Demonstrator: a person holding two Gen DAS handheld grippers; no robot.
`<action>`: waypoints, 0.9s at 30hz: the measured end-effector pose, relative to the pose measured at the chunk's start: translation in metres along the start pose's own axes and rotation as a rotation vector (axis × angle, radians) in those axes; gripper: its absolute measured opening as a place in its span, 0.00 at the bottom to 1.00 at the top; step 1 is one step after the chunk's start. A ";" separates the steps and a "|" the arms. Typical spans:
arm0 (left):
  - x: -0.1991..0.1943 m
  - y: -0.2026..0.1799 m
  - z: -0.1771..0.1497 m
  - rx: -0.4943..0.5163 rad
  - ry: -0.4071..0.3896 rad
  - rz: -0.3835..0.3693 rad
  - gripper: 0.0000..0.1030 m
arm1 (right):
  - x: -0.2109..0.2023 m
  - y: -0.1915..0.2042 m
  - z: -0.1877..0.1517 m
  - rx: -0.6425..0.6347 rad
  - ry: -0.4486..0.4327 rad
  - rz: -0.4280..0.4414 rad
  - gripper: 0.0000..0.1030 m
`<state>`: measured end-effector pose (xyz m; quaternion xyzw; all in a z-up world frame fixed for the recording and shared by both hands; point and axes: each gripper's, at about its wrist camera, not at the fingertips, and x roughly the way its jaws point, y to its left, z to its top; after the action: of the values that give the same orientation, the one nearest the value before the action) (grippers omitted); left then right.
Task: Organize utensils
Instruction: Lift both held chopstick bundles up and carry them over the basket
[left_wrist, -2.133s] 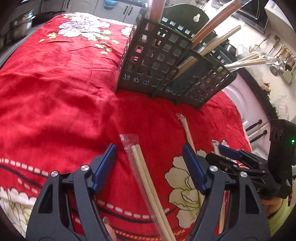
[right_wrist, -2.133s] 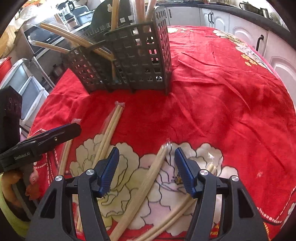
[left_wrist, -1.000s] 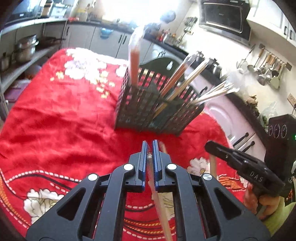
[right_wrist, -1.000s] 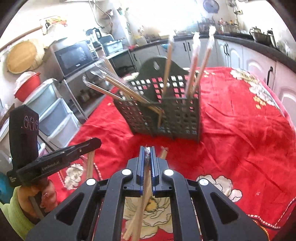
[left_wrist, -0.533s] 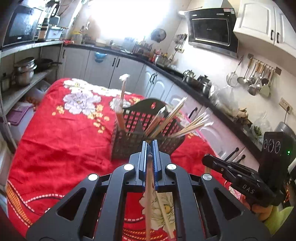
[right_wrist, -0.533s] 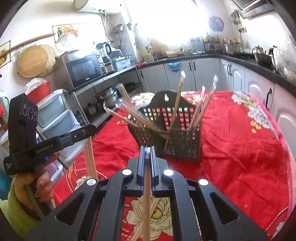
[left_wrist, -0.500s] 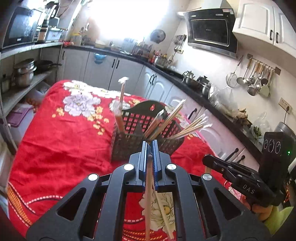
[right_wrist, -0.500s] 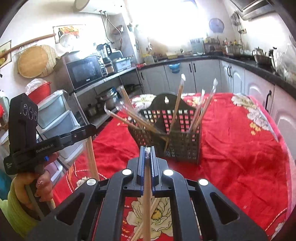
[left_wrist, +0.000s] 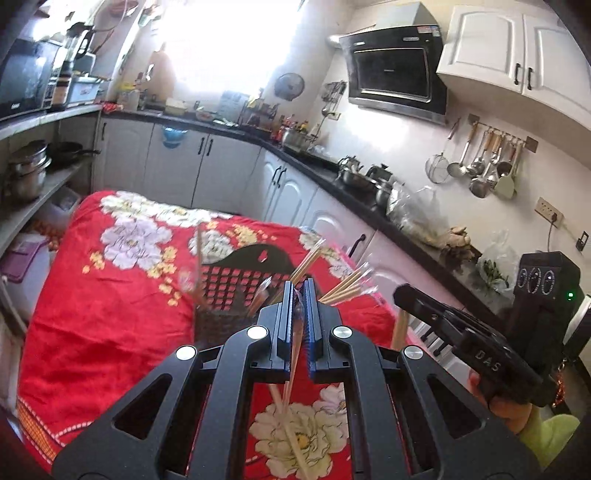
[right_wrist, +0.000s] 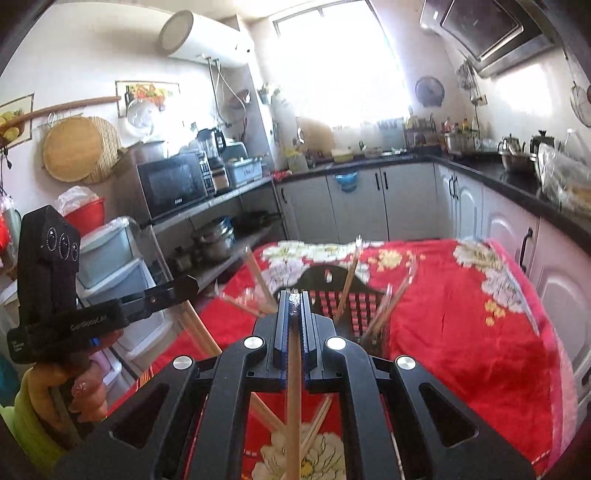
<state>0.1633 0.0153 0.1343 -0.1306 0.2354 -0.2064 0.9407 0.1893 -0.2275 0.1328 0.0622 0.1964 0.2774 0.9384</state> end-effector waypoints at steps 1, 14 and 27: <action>-0.001 -0.005 0.005 0.013 -0.009 -0.004 0.03 | -0.001 -0.001 0.005 0.001 -0.015 -0.003 0.05; -0.002 -0.032 0.060 0.091 -0.100 -0.016 0.03 | -0.005 -0.008 0.047 -0.024 -0.138 -0.023 0.05; 0.005 -0.031 0.104 0.107 -0.182 0.036 0.03 | 0.008 -0.009 0.084 -0.038 -0.217 -0.044 0.05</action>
<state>0.2086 0.0012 0.2325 -0.0941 0.1400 -0.1889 0.9674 0.2340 -0.2315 0.2047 0.0698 0.0896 0.2518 0.9611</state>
